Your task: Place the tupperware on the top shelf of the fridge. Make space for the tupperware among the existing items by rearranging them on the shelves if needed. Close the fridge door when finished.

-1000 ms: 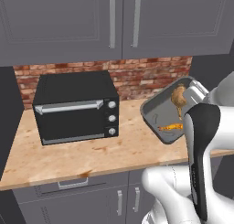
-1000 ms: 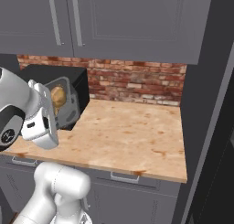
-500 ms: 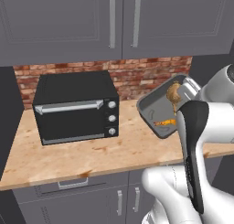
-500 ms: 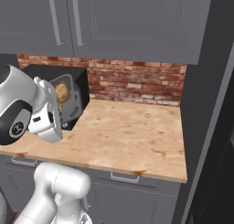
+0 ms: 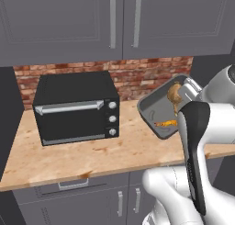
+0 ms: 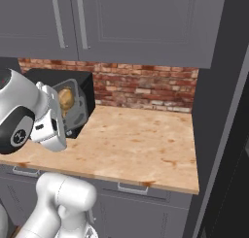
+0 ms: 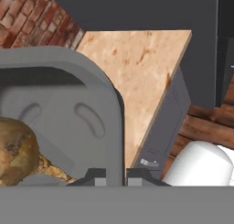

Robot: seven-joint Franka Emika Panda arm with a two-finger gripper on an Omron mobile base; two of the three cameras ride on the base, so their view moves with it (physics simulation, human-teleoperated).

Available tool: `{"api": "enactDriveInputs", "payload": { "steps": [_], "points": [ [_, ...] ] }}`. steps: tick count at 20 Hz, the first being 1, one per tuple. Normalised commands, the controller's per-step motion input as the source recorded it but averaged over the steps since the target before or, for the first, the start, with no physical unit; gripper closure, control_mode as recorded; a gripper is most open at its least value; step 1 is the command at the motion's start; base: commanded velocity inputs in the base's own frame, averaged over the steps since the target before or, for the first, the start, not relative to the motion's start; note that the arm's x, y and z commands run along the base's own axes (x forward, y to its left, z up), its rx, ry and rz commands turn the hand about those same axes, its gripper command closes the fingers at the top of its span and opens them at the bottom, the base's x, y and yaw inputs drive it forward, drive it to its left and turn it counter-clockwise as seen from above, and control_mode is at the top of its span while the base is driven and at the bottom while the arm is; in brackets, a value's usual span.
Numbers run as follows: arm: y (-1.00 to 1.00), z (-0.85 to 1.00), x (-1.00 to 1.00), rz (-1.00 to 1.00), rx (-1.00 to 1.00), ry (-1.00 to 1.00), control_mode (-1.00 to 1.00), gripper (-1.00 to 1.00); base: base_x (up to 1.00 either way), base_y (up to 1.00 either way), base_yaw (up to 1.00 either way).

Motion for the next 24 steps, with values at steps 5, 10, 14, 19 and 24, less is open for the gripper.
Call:
{"api": "enactDriveInputs", "payload": {
  "steps": [5, 10, 14, 19, 24],
  "points": [
    [0.00, 0.00, 0.00, 0.00, 0.00, 0.00, 1.00, 1.00, -0.05, 0.00, 0.00],
    [0.00, 0.00, 0.00, 0.00, 0.00, 0.00, 1.00, 1.00, -0.29, -0.10, -0.01],
    [0.00, 0.00, 0.00, 0.00, 0.00, 0.00, 1.00, 1.00, -0.58, -0.30, -0.06],
    [0.00, 0.00, 0.00, 0.00, 0.00, 0.00, 1.00, 1.00, -0.69, -0.30, -0.08],
    [0.00, 0.00, 0.00, 0.00, 0.00, 0.00, 1.00, 1.00, -0.44, -0.36, -0.23]
  ]
}}
